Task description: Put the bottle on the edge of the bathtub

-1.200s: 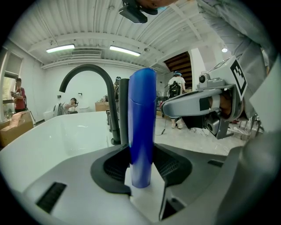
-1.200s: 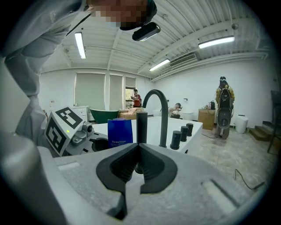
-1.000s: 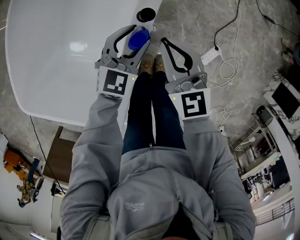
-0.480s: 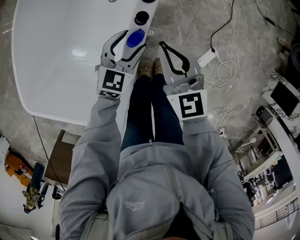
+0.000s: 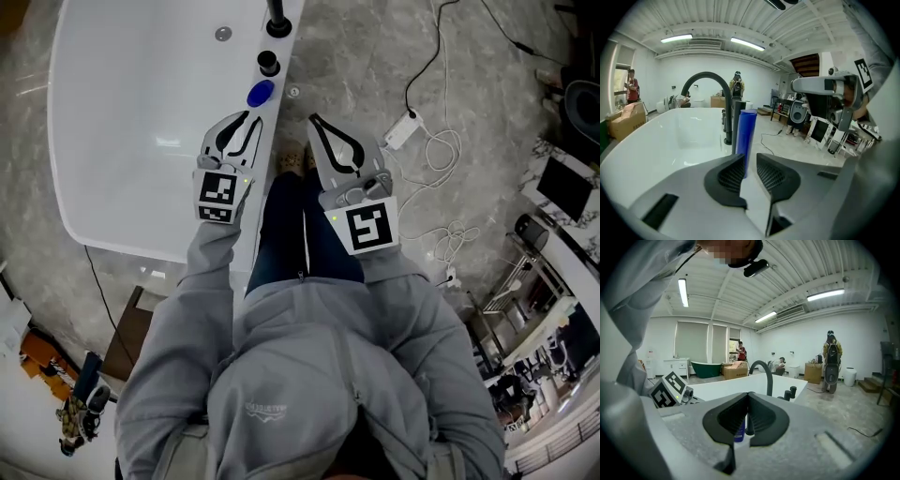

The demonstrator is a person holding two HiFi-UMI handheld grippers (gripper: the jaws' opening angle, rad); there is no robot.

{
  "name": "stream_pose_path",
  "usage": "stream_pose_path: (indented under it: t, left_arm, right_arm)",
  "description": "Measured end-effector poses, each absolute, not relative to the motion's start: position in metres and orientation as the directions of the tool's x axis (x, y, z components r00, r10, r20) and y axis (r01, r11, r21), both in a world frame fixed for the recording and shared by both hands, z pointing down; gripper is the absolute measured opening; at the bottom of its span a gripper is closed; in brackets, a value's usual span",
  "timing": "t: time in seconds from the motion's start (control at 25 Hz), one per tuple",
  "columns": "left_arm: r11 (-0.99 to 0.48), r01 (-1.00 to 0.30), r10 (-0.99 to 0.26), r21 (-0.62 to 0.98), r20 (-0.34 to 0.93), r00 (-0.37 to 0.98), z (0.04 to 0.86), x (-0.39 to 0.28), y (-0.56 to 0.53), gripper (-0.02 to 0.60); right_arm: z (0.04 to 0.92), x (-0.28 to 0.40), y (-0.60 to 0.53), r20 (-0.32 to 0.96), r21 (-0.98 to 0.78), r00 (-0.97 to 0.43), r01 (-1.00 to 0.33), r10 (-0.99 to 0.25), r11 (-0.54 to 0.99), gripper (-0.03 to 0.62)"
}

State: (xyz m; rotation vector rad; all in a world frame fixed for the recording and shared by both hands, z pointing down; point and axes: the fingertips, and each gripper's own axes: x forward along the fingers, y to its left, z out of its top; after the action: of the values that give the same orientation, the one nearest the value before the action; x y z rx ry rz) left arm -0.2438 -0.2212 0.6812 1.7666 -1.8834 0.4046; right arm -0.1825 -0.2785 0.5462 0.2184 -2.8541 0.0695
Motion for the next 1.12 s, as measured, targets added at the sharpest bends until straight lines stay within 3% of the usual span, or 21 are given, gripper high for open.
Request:
stream_pose_path:
  t: [0.28,0.8,1.12]
  left_arm:
    - [0.015,-0.989,-0.874,0.15,0.482,0.06,0.61,-0.212,-0.233,0.008]
    - [-0.123,-0.985,-0.944,0.118,0.291,0.153,0.444,-0.143,-0.277,0.006]
    - [-0.134,-0.985,-0.974,0.107,0.171,0.151,0.355,-0.101,-0.306,0.006]
  right_arm:
    - [0.503,-0.157,-0.282,0.254,0.001,-0.948,-0.198,-0.191,0.98,0.003]
    - [0.389,-0.076,-0.326,0.184,0.084,-0.881,-0.427,-0.435,0.9,0.003]
    - [0.332,-0.022,-0.346,0.131,0.089,-0.831,-0.534,-0.541,0.841,0.003]
